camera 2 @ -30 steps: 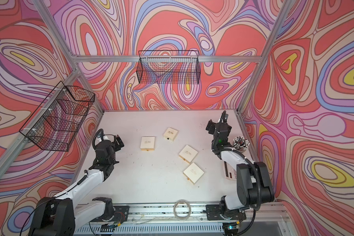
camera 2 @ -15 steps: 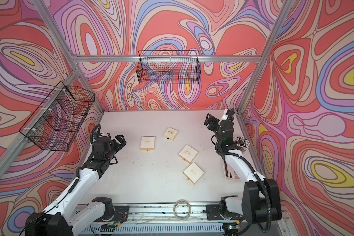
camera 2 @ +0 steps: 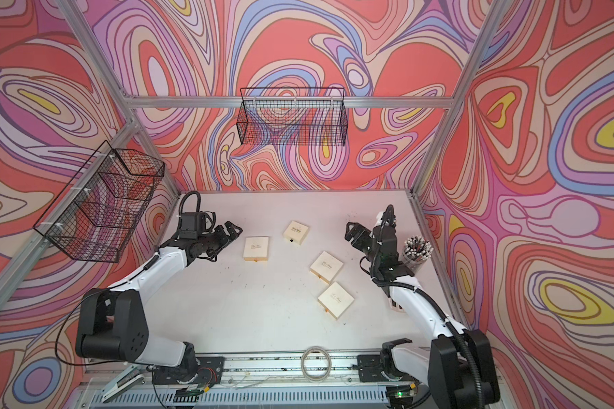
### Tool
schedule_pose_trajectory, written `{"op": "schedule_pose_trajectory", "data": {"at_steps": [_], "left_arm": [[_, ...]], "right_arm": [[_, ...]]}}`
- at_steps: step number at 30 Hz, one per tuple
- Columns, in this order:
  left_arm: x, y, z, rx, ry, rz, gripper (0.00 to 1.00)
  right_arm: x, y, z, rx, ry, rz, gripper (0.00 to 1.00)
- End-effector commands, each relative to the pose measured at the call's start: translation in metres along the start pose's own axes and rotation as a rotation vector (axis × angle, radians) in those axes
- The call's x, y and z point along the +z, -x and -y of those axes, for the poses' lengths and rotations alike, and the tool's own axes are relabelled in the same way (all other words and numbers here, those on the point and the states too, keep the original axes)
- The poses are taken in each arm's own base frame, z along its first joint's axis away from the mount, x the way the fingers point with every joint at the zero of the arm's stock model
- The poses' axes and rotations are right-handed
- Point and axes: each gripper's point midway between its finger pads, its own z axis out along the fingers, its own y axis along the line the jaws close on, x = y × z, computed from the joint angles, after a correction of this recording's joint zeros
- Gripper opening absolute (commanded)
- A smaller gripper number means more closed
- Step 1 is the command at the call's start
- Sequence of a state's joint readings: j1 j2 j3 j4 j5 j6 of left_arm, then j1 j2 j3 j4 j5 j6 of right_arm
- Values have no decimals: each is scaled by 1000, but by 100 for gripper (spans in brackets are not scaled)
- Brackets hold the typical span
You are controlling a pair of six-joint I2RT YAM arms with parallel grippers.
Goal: Take out the earrings from the drawer-style jewelry box
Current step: Move the jewelry box to the center of the board.
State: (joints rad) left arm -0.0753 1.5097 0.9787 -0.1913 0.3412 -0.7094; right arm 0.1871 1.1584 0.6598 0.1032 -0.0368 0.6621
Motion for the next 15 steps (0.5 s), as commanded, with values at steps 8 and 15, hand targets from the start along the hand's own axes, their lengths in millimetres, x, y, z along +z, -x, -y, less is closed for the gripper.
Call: {"op": "schedule_pose_trajectory", "data": {"at_steps": [8, 15], "left_arm": [[55, -19, 9, 115, -9, -238, 95], [83, -28, 18, 139, -35, -300, 94]], "right_arm": [[-19, -55, -26, -114, 141, -164, 98], [-22, -63, -27, -110, 171, -180, 98]]}}
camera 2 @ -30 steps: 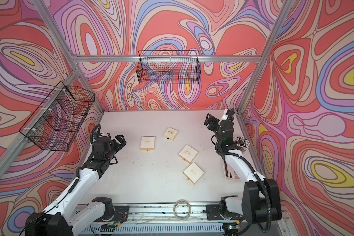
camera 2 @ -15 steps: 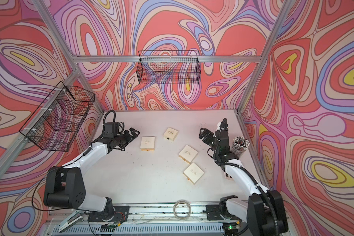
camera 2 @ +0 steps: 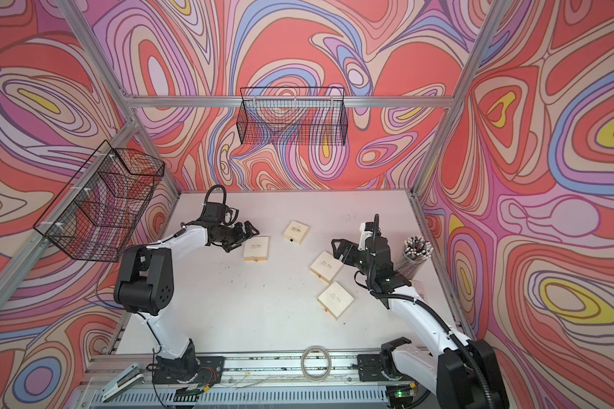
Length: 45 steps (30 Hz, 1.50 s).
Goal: Take out the earrings from the drawer-style jewelry box
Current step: Move the jewelry box to the center of the board.
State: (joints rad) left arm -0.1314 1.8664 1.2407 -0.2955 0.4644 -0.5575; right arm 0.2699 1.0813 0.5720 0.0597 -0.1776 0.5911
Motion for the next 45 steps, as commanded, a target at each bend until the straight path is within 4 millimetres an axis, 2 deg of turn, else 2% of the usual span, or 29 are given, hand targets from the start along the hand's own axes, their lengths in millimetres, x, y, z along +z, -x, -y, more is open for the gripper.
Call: {"op": "schedule_pose_trajectory", "data": {"at_steps": [1, 11, 20, 27, 30, 32, 34, 36, 38, 43, 45], "left_arm": [[10, -4, 11, 33, -40, -52, 94], [44, -33, 53, 141, -116, -162, 92], [59, -92, 99, 231, -189, -256, 91], [65, -120, 140, 296, -260, -285, 90], [54, -109, 132, 249, -184, -206, 90], [34, -97, 119, 183, -138, -110, 89], [4, -95, 110, 128, -153, -7, 89], [-22, -106, 103, 91, -175, 35, 87], [-39, -123, 97, 44, -219, 26, 83], [-57, -171, 76, -78, -276, -5, 72], [-59, -180, 74, -100, -281, -5, 69]], "right_arm": [[-4, -4, -5, -13, 30, -7, 97], [-4, -9, 2, 2, 5, -4, 97], [-9, -17, 6, 10, -13, -1, 96], [-8, -25, 2, -1, -11, -12, 96], [-3, -25, -3, -25, -9, -20, 96], [2, -22, -8, -51, -1, -30, 96], [11, -21, -14, -90, 9, -45, 96], [20, -19, -22, -124, 37, -57, 96], [33, -19, -30, -153, 69, -83, 96], [76, -32, -50, -186, 142, -156, 95], [91, -42, -56, -196, 165, -194, 95]]}}
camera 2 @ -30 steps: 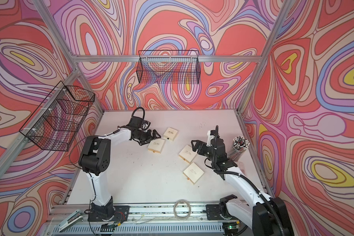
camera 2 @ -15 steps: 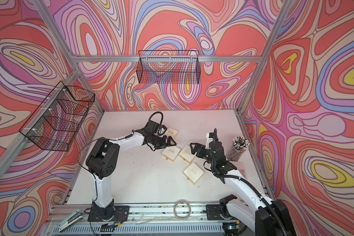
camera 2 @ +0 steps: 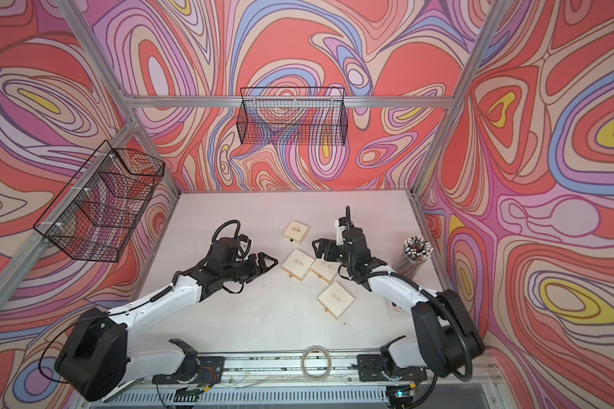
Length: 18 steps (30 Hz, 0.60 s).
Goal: Take out the earrings from the drawer-style jewelry box
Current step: Move the jewelry box to the center of the board, then open the drawer in the jewelry box.
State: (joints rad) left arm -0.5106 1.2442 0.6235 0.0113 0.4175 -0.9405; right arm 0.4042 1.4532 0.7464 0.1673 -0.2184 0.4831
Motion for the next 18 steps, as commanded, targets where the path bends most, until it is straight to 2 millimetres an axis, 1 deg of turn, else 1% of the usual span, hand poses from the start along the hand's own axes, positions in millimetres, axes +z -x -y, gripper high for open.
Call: {"op": "schedule_pose_trajectory", "data": {"at_steps": [1, 3, 5, 8, 9, 11, 12, 13, 16, 18], "left_arm": [[1, -10, -1, -112, -29, 22, 68], [8, -15, -1, -136, -41, 11, 63], [19, -18, 1, -150, -51, -9, 58], [38, -19, 4, -168, -74, -19, 55], [45, -19, 4, -175, -78, -25, 52], [56, -19, 5, -186, -82, -37, 47], [62, -20, 4, -195, -79, -42, 43], [65, -18, 3, -202, -79, -38, 41], [75, -17, 1, -213, -88, -35, 40], [82, -17, 1, -217, -100, -40, 37]], "right_arm": [[26, -3, -21, -60, 89, -37, 95], [40, -9, -28, -76, 104, -74, 95], [52, -16, -30, -70, 121, -107, 94], [64, -24, -30, -72, 130, -136, 94], [67, -27, -29, -69, 132, -149, 94], [68, -28, -32, -70, 143, -159, 94], [74, -38, -26, -61, 131, -187, 94], [75, -40, -26, -57, 134, -196, 94], [74, -45, -26, -47, 143, -199, 93], [74, -47, -26, -42, 147, -207, 93]]}}
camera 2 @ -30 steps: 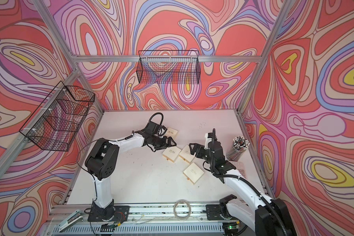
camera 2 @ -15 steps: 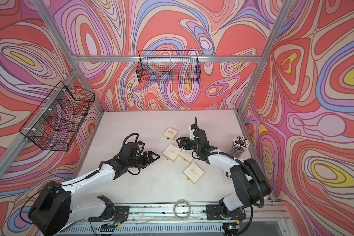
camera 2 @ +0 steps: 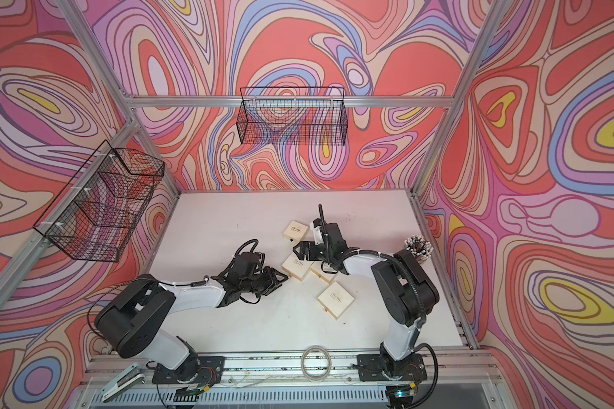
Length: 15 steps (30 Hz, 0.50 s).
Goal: Take out the earrings from the drawer-style jewelry box
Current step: Open the drawer in the jewelry box.
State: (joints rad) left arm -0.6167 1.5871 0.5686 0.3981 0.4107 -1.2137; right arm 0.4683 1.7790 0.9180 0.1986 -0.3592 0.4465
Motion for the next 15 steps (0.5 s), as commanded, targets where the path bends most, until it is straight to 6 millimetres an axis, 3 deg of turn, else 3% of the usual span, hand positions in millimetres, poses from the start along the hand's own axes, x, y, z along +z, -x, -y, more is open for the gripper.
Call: {"op": "schedule_pose_trajectory", "data": {"at_steps": [1, 15], "left_arm": [[10, 11, 28, -8, -101, 26, 35], [35, 15, 21, -48, -124, 33, 23]], "right_arm": [[4, -5, -5, -3, 31, -13, 93], [4, -11, -4, 24, 37, -16, 92]]}}
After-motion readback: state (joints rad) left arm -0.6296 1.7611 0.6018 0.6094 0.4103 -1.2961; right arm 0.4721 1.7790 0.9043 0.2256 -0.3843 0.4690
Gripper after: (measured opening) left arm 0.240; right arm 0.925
